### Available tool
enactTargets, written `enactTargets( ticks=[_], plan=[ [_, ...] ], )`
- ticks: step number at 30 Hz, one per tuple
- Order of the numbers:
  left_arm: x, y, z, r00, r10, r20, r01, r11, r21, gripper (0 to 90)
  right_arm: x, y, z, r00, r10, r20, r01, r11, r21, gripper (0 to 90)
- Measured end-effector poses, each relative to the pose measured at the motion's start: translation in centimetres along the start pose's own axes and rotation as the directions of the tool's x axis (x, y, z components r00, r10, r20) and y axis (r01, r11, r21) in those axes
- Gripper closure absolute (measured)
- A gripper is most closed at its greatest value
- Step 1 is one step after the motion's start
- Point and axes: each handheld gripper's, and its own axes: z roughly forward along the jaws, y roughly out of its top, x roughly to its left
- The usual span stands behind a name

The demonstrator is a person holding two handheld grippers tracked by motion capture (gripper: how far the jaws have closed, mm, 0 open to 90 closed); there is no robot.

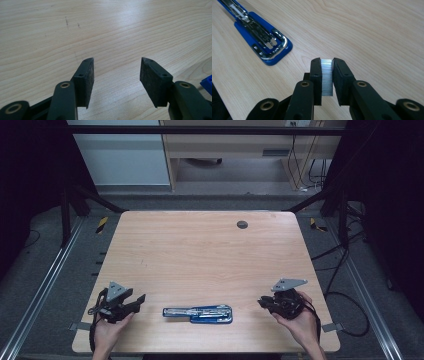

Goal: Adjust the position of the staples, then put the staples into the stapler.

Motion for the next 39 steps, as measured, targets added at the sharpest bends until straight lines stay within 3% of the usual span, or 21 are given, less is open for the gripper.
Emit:
enactTargets(
  ticks=[8, 20, 24, 26, 29, 33, 34, 39],
  plan=[
    [0.1, -0.1, -0.1, 1.0, -0.009, -0.001, 0.009, 0.9999, -0.006, 45.4, 1.2, 2.2, -0.1, 0.9966, -0.066, -0.05, 0.064, 0.997, -0.039, 78.5],
    [0.2, -0.1, 0.0, 0.9999, -0.01, 0.01, 0.01, 0.9999, -0.006, 45.6, 1.4, 5.5, -0.5, 0.9837, -0.134, -0.121, 0.121, 0.987, -0.106, 78.5],
    [0.3, -0.1, 0.0, 1.0, -0.005, 0.006, 0.005, 1.0, -0.007, 45.6, 1.8, 6.7, -0.3, 0.9707, -0.184, -0.155, 0.167, 0.979, -0.116, 78.5],
    [0.2, -0.1, 0.0, 0.9999, -0.01, 0.01, 0.01, 0.9999, -0.006, 45.6, 1.9, 7.0, -0.2, 0.9681, -0.192, -0.16, 0.176, 0.978, -0.112, 78.5],
    [0.1, -0.1, 0.1, 0.9999, 0.002, 0.01, -0.002, 1.0, -0.002, 45.6, 2.3, 7.9, 0.1, 0.9539, -0.241, -0.179, 0.226, 0.969, -0.101, 78.5],
    [0.2, -0.1, 0.1, 1.0, 0.0, 0.009, 0.0, 1.0, -0.001, 45.6, 2.4, 8.5, 0.3, 0.944, -0.255, -0.209, 0.241, 0.966, -0.093, 78.5],
    [0.2, -0.1, 0.1, 1.0, -0.001, 0.009, 0.001, 1.0, 0.001, 45.6, 2.5, 8.9, 0.5, 0.9365, -0.267, -0.228, 0.253, 0.964, -0.087, 78.5],
    [0.2, -0.1, 0.1, 1.0, 0.003, 0.008, -0.003, 1.0, 0.003, 45.7, 2.5, 9.5, 0.7, 0.926, -0.282, -0.251, 0.273, 0.959, -0.07, 78.5]
  ],
)
